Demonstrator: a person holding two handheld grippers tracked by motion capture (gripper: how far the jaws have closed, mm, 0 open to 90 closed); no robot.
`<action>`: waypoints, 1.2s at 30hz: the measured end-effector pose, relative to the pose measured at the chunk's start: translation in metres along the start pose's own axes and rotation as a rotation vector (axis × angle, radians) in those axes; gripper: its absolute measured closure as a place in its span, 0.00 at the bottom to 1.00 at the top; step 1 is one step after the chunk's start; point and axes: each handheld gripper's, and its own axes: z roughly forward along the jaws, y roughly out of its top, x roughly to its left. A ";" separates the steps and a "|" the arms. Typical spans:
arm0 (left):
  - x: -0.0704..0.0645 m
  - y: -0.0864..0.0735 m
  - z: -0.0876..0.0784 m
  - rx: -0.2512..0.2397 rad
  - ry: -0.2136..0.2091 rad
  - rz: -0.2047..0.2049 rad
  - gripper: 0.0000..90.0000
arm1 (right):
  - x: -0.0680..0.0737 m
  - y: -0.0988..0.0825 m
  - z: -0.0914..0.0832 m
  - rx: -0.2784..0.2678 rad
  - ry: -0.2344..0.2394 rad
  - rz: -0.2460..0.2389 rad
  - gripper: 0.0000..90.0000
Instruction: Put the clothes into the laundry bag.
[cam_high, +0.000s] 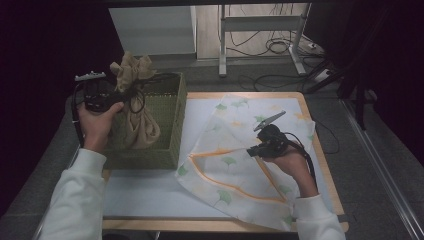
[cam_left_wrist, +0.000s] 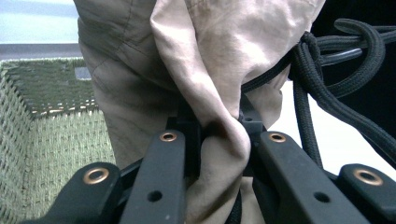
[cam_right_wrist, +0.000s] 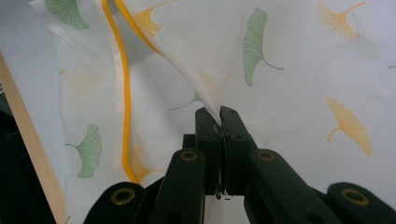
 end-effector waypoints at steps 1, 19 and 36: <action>-0.001 0.000 -0.001 -0.005 0.000 0.002 0.86 | 0.000 0.000 0.000 0.000 0.001 -0.001 0.96; -0.022 0.004 -0.018 -0.095 -0.036 0.060 0.86 | 0.000 0.000 0.000 0.002 0.002 -0.002 0.96; -0.042 0.000 -0.033 -0.122 -0.112 0.088 0.86 | 0.001 0.000 -0.001 -0.002 -0.003 -0.004 0.96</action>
